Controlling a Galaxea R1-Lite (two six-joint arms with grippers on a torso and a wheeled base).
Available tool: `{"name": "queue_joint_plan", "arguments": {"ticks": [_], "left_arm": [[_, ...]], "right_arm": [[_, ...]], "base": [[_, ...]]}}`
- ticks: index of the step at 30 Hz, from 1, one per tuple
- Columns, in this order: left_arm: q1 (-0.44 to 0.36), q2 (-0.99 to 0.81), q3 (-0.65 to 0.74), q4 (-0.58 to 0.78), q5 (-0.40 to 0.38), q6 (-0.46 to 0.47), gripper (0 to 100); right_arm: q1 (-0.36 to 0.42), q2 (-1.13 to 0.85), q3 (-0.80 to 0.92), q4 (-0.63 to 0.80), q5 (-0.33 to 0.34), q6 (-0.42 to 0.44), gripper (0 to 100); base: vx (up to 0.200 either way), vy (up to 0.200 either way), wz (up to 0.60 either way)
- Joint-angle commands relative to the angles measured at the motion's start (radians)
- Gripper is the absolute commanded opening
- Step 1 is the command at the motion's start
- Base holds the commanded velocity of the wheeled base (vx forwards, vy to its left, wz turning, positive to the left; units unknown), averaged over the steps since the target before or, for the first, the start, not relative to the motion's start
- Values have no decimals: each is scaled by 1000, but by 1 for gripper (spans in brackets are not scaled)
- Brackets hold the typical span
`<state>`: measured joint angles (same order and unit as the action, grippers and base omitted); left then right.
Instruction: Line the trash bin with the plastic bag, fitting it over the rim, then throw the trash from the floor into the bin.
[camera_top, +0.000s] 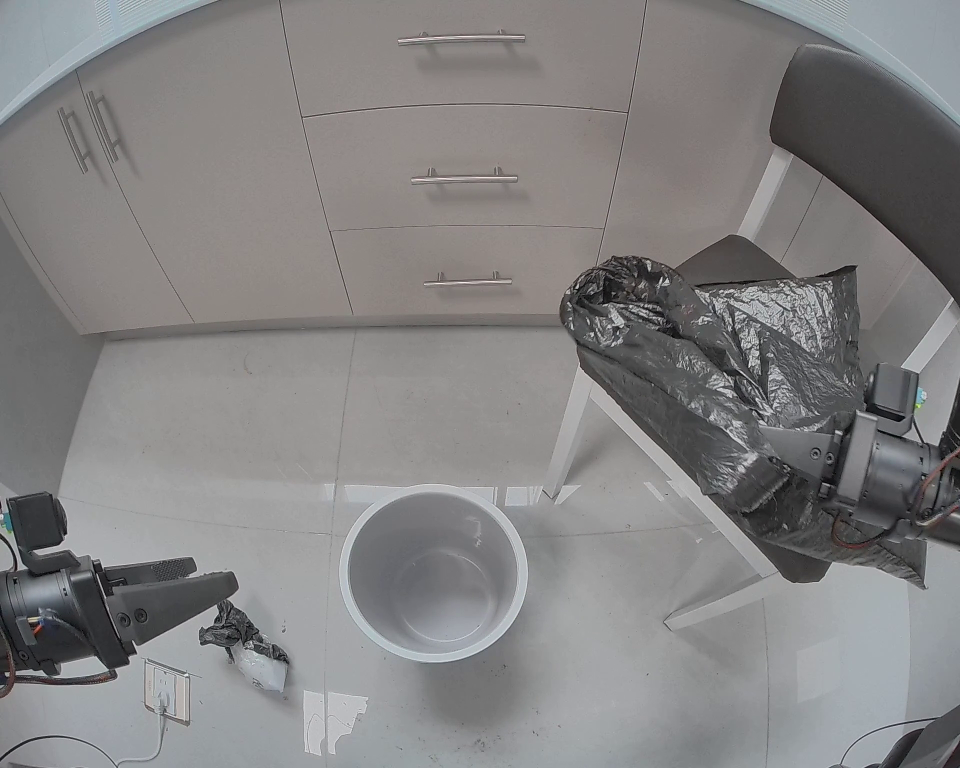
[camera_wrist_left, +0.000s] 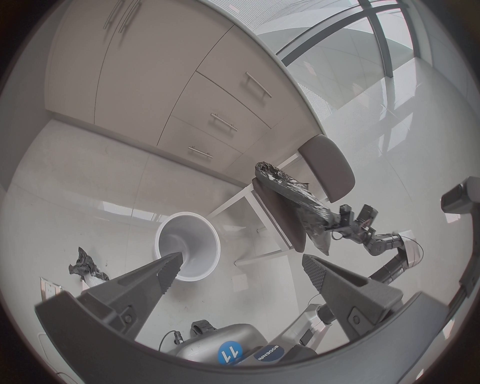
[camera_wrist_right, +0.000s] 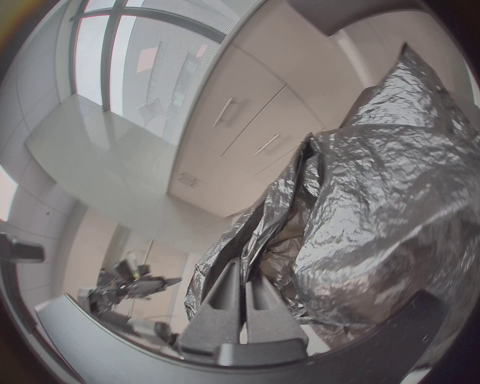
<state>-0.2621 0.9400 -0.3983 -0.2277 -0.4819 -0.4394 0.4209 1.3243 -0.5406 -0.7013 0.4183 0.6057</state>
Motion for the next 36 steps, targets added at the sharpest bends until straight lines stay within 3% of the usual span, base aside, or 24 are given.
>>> {"name": "queue_joint_plan", "arguments": {"ticks": [1, 10, 12, 15, 21, 26, 32, 36], "left_arm": [[-3, 72, -14, -6, -6, -64, 100], [-5, 129, -20, -150, -86, -188, 100], [-2, 138, -24, -179, -168, -188, 100], [1, 181, -51, -200, -253, -199, 100], [-45, 341, -119, -202, -270, -317, 100], [-54, 438, -119, -225, -279, -317, 100], [-91, 559, -102, -322, -472, -315, 100], [-131, 686, -103, -441, -458, -302, 100]], "right_arm": [[39, -180, -12, 74, 108, -27, 0], [128, -234, -51, 183, 122, -72, 0], [159, -237, -51, 241, 122, -161, 0], [185, -264, -85, 336, 122, -189, 0], [194, -304, -144, 456, 117, -195, 0], [196, -307, -179, 500, 117, -224, 0], [251, -312, -280, 623, 86, -267, 0], [273, -304, -334, 675, 53, -273, 0]], "base": [[0, 0, 0], [0, 0, 0], [0, 0, 0], [0, 0, 0], [0, 0, 0], [0, 0, 0], [0, 0, 0], [0, 0, 0]]}}
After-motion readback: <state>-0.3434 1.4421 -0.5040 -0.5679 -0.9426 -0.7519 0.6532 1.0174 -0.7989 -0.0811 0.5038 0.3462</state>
